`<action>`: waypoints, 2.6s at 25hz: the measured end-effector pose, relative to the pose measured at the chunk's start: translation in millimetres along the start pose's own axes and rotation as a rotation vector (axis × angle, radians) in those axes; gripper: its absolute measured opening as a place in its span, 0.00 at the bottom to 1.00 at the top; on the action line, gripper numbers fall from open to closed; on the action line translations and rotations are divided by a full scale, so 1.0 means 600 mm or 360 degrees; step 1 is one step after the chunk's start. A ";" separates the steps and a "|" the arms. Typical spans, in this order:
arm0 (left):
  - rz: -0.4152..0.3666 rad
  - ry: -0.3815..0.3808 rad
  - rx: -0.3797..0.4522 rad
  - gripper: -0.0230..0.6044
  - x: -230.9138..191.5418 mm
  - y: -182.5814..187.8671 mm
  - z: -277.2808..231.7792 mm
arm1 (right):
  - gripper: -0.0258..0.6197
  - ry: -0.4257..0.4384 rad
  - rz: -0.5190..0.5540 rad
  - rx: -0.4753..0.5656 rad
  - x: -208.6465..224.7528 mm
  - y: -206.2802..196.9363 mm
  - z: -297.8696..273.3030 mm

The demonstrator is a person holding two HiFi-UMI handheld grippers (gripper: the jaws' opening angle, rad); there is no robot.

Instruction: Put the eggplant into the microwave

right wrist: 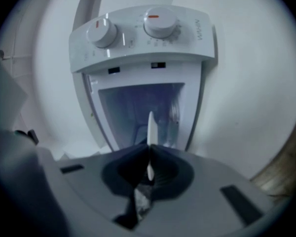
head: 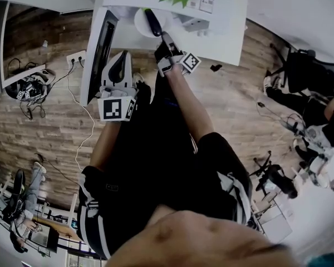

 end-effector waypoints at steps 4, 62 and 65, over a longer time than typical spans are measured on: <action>0.0026 0.0013 0.0015 0.09 -0.003 0.001 0.000 | 0.10 -0.0012 0.0010 0.0033 0.017 0.009 -0.009; 0.0070 0.0031 -0.0032 0.09 -0.016 -0.018 0.015 | 0.25 -0.0165 -0.0019 0.0134 0.042 0.038 -0.087; 0.0075 0.0033 -0.0032 0.09 -0.015 -0.020 0.016 | 0.25 -0.0202 0.0068 0.0155 0.031 0.039 -0.073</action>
Point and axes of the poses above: the fingertips, and each gripper's own axes: z backward along the fingers, x to its right, y out of its top, the point moved 8 cm from there along z, backward along the fingers, and after that the axes turned 6 degrees about -y, right-handed, at the moved point
